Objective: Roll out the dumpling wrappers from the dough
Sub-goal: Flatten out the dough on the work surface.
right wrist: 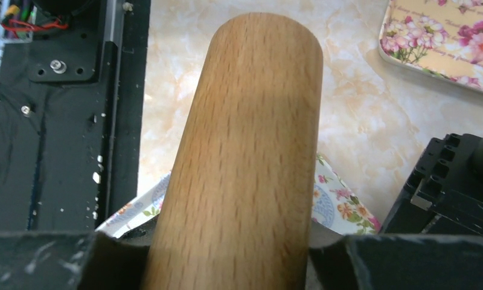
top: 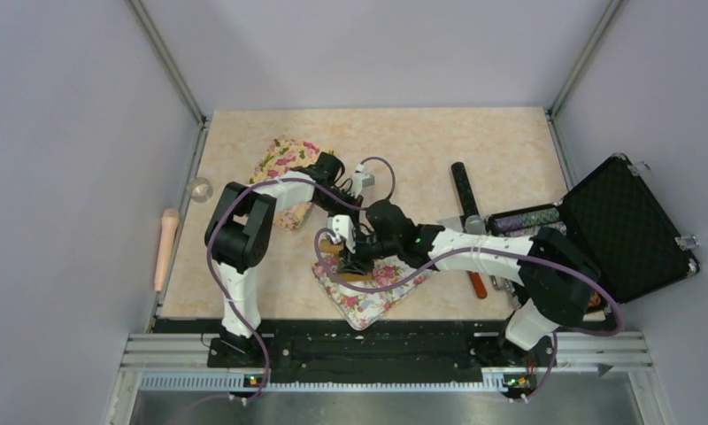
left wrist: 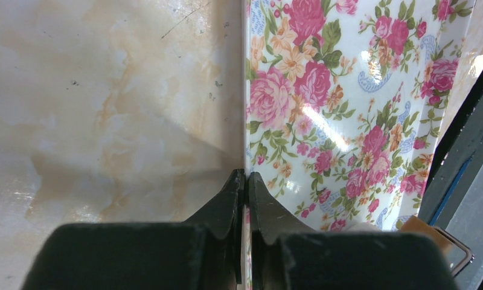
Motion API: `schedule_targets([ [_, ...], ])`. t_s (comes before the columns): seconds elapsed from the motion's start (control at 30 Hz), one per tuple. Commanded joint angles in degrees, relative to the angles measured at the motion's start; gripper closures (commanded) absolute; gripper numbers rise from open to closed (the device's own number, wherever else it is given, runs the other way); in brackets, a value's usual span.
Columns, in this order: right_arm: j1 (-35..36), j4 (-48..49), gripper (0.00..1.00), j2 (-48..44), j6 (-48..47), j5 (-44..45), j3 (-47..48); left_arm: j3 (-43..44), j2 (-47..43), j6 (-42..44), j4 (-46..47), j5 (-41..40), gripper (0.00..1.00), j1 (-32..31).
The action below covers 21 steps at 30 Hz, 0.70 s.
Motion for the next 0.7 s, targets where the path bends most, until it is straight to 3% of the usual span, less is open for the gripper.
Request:
schedule_targets([
  [0.0, 1.0, -0.8, 1.00, -1.7, -2.3, 0.4, -4.1, 0.9, 0.5, 0.8, -0.7, 0.6, 1.00, -0.2],
  [0.27, 1.0, -0.7, 1.00, -3.4, -4.1, -2.8, -7.0, 0.9, 0.6, 0.7, -0.6, 0.4, 1.00, -0.2],
  [0.5, -0.8, 4.0, 1.00, -3.5, -4.0, 19.0, 0.5, 1.0, 0.9, 0.4, -0.4, 0.1, 1.00, -0.2],
  [0.67, -1.4, -3.9, 1.00, -2.8, 2.5, 26.7, 11.1, 1.1, 0.8, 0.3, -0.2, -0.2, 1.00, -0.2],
])
